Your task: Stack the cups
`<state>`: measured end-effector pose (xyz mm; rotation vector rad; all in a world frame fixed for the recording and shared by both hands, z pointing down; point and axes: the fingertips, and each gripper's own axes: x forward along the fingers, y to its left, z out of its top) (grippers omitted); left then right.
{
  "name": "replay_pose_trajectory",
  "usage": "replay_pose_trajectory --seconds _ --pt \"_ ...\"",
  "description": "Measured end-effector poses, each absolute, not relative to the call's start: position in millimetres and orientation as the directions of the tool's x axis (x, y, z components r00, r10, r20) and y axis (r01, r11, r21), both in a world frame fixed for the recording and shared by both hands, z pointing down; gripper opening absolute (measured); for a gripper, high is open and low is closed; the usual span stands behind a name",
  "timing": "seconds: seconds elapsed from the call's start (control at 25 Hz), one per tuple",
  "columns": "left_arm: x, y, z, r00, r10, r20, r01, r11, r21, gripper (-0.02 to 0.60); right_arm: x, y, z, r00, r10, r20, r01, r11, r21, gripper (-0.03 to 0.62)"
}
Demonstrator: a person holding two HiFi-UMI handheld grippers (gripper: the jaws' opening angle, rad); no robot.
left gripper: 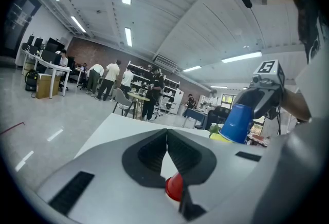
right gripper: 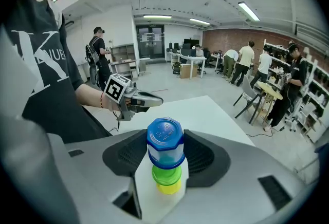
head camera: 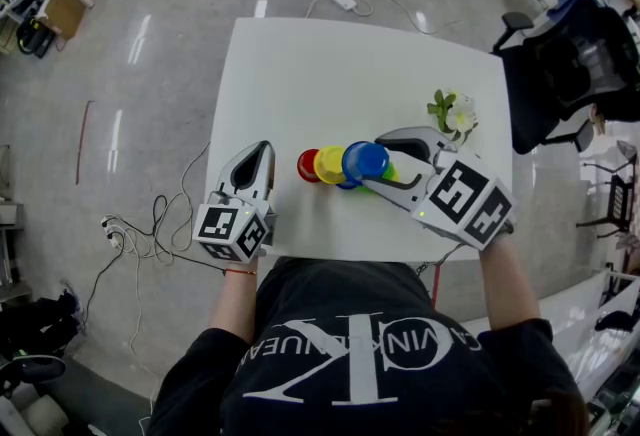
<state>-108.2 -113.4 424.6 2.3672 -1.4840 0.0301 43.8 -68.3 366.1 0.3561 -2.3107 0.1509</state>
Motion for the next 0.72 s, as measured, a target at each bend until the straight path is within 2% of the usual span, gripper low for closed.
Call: replay_pose_trajectory --seconds 0.72 --pt "-108.6 -108.2 425.8 0.458 -0.865 0.206 -0.874 -0.396 0.28 0.005 46.0 -70.6 350.6 -0.72 -0.244 0.65 -0.342 0.939 -0.026 0.279"
